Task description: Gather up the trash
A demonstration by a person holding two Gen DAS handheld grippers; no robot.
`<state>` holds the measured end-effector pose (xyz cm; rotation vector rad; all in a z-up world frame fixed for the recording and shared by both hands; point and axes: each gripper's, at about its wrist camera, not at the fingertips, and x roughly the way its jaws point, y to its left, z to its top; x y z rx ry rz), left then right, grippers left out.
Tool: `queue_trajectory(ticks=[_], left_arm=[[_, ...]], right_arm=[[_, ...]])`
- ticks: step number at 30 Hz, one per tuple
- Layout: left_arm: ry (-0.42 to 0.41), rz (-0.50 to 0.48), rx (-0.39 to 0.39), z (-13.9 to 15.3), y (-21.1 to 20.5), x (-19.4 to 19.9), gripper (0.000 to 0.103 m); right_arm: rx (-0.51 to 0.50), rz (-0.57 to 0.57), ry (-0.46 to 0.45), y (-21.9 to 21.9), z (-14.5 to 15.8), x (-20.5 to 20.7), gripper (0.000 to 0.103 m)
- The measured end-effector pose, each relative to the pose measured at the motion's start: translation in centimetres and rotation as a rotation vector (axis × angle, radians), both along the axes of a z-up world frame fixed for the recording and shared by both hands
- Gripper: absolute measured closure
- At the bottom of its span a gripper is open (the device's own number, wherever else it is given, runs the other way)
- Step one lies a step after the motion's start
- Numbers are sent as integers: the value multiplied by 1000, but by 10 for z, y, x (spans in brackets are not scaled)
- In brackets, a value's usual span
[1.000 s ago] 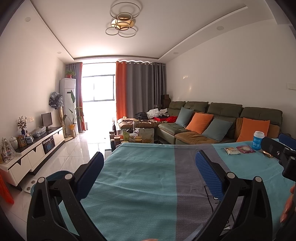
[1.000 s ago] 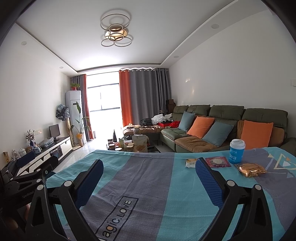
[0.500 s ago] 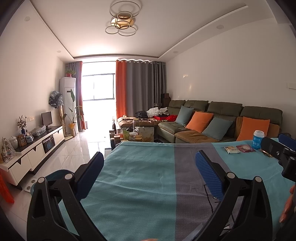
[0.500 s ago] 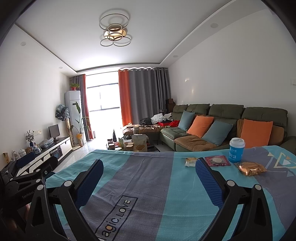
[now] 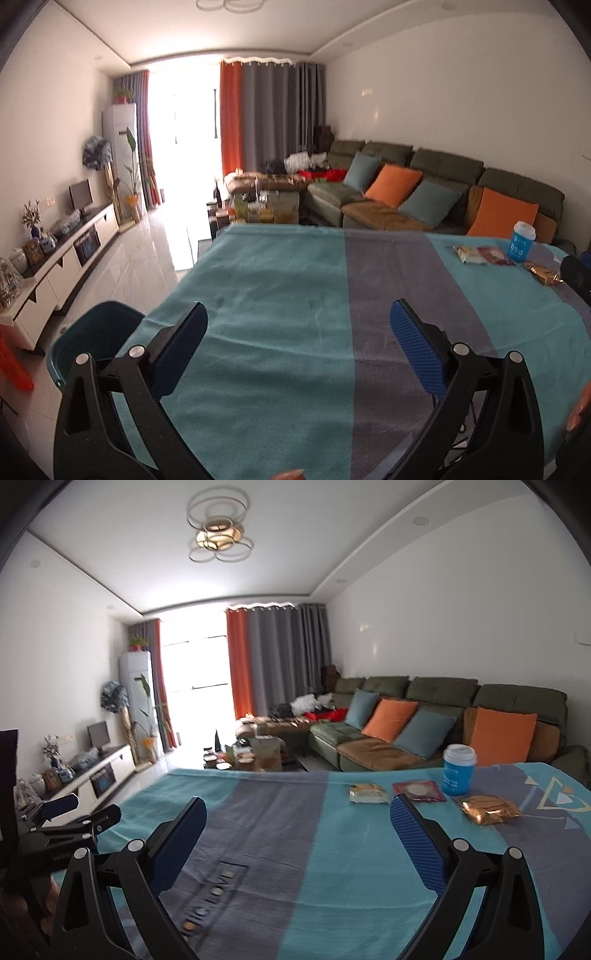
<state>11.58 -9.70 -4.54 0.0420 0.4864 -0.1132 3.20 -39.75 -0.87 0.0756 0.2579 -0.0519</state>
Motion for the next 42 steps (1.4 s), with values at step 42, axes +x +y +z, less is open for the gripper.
queue_trajectory(ticks=[42], left_arm=[[448,59,71,-67,7,182,4]], right_arm=[[50,-158,689,-195,-77,109,5]])
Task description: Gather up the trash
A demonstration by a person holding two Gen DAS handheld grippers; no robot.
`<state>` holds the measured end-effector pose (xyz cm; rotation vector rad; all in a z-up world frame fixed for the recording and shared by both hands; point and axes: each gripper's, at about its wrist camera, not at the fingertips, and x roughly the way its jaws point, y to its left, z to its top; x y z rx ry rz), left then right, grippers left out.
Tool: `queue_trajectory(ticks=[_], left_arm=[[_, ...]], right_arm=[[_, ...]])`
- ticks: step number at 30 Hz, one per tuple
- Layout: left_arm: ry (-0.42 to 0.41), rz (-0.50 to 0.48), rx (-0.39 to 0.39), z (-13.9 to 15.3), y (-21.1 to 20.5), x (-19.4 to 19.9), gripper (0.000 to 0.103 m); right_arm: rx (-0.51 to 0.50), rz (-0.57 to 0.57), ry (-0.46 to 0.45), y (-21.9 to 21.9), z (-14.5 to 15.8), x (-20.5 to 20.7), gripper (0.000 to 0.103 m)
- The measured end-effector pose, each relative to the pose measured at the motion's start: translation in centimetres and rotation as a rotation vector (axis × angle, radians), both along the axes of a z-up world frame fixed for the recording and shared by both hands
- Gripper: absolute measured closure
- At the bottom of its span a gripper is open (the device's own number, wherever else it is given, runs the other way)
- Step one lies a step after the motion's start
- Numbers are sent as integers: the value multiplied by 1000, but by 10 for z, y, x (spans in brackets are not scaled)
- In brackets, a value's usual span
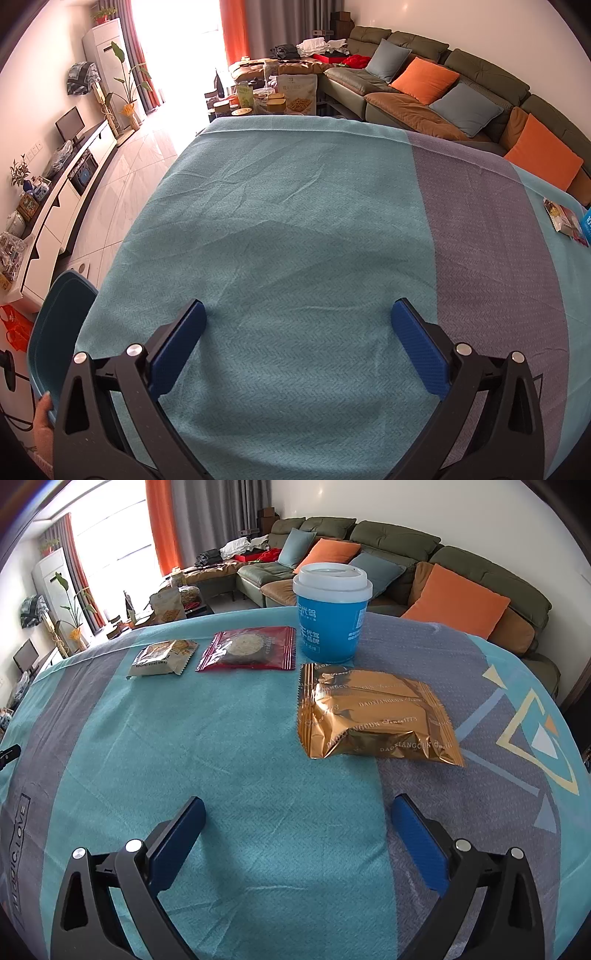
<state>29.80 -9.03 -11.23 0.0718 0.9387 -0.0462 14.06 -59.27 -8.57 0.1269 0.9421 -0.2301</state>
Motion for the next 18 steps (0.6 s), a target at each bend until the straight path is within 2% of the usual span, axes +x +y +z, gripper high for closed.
queue_trajectory(ticks=[12,18], left_arm=[[0,0,0,0,1,1,4],[0,0,0,-1,1,1,4]], right_arm=[[-2,-35,0,-35,4,-4,7],[-8,-22,2,-38,2,-1,5]])
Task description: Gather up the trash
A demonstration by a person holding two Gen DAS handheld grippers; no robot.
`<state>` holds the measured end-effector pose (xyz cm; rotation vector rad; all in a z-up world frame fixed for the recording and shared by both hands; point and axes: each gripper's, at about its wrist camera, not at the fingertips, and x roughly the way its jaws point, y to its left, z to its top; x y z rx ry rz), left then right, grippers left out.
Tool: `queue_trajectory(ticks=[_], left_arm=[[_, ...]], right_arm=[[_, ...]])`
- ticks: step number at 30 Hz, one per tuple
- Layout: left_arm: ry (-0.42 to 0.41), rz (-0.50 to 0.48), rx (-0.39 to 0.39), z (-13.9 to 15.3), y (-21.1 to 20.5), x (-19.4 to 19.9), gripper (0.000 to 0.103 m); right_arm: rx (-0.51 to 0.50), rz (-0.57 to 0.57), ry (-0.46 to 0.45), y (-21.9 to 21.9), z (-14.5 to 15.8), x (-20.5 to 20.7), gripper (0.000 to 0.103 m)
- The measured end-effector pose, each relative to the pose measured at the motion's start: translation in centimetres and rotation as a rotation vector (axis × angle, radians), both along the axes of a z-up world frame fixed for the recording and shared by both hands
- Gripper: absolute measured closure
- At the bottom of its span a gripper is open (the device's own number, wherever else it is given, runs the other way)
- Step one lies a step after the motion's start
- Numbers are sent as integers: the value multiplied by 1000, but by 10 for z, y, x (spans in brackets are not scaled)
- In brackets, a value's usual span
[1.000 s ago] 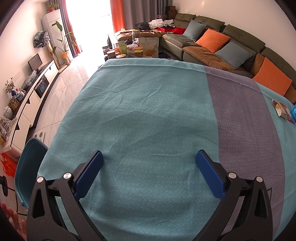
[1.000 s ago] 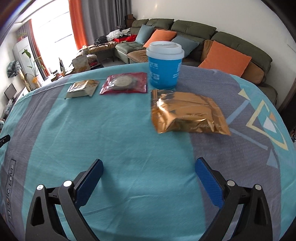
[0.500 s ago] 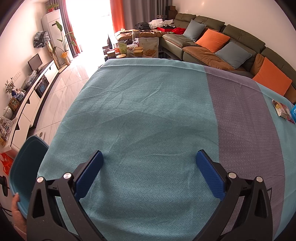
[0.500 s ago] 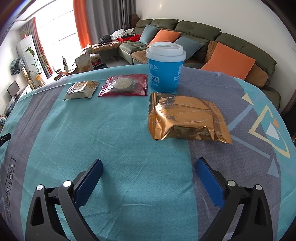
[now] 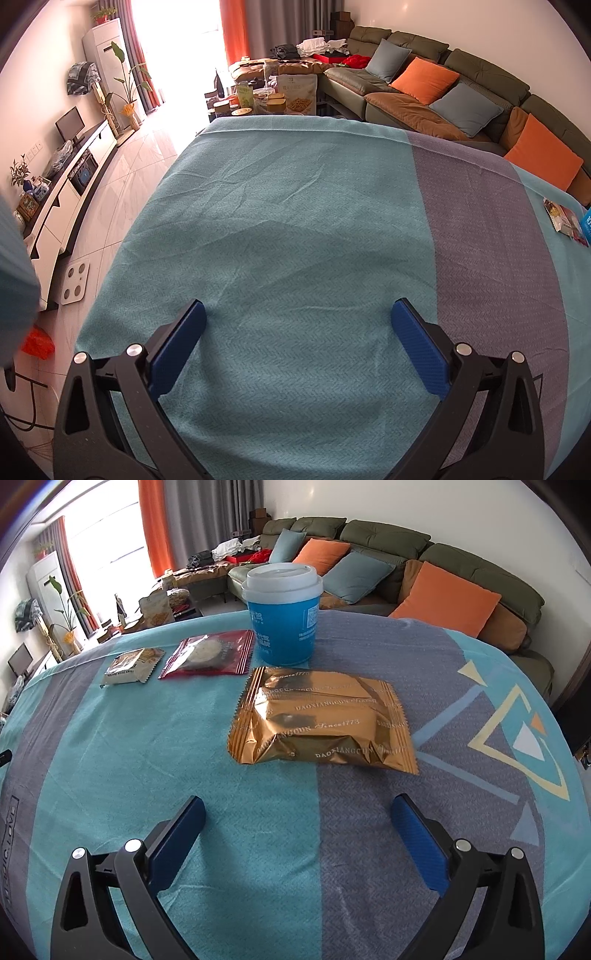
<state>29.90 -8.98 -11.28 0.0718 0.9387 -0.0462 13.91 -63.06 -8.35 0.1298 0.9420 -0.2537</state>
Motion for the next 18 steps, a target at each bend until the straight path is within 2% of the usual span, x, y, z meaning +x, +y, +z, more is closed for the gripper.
queue_trajectory(ticks=[18], left_arm=[[1,0,0,0,0,0,4]], right_arm=[[1,-1,0,1,-1,0,5]])
